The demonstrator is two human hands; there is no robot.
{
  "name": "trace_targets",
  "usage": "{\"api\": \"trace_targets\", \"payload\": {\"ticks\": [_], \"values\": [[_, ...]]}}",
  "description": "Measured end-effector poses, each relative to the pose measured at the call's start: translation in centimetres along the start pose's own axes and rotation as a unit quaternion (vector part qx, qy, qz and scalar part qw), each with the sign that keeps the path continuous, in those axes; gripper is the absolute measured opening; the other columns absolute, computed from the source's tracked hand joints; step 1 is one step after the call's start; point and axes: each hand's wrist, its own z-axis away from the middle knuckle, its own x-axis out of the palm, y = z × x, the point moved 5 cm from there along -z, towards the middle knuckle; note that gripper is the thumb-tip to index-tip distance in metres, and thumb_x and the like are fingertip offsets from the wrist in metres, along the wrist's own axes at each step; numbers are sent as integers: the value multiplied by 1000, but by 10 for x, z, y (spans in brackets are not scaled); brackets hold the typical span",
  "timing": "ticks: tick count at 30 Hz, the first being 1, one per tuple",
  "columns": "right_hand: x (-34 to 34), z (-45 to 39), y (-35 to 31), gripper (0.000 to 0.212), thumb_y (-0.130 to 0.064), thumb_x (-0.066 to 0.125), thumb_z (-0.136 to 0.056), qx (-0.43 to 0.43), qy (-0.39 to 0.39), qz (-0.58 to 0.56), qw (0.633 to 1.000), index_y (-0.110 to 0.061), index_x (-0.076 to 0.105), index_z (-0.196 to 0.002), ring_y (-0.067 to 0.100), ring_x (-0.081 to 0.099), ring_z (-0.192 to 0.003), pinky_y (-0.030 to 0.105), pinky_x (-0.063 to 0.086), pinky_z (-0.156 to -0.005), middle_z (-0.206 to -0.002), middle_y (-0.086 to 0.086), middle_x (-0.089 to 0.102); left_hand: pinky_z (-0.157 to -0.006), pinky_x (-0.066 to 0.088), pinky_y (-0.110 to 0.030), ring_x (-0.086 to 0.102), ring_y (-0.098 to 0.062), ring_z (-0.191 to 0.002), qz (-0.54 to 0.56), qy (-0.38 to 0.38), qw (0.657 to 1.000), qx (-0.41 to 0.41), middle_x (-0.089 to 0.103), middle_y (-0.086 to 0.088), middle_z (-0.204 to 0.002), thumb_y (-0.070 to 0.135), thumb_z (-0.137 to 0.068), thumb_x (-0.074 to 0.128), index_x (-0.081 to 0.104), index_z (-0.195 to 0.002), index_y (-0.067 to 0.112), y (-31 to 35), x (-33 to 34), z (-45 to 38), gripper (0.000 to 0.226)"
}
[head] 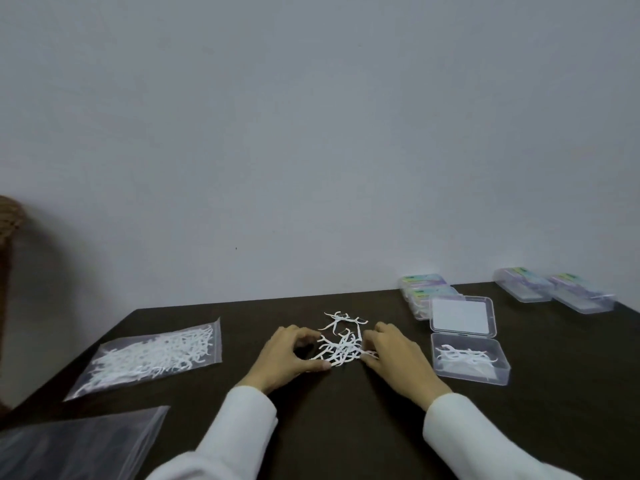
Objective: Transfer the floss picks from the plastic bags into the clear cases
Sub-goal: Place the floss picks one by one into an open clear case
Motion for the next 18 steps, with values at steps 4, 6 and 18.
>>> {"api": "trace_targets", "payload": {"ticks": [4,6,18], "values": [[5,-12,4,44,-24,54,-89,-34,-18,-66,997,-23,41,-131,13,37,-127,29,39,-94,-138,-5,35,-73,38,-5,56,2,-86,57,23,998,33,63,10,-95,30,-76,78,70,-103,26,7,2,-4,28],[11,-18,4,68,-16,53,-86,-45,-64,-131,988,-28,22,-145,12,27,-137,34,33,-108,-151,-8,23,-71,39,-5,58,1,-83,70,28,996,39,67,8,-95,19,-79,75,70,-102,25,10,3,-4,24],[8,-16,3,18,-25,55,-91,-124,-7,-46,991,-20,57,-108,9,45,-115,26,40,-93,-121,-7,48,-81,46,-9,63,-4,-89,137,24,989,42,68,2,-99,3,-74,74,65,-110,16,17,7,2,40]]}}
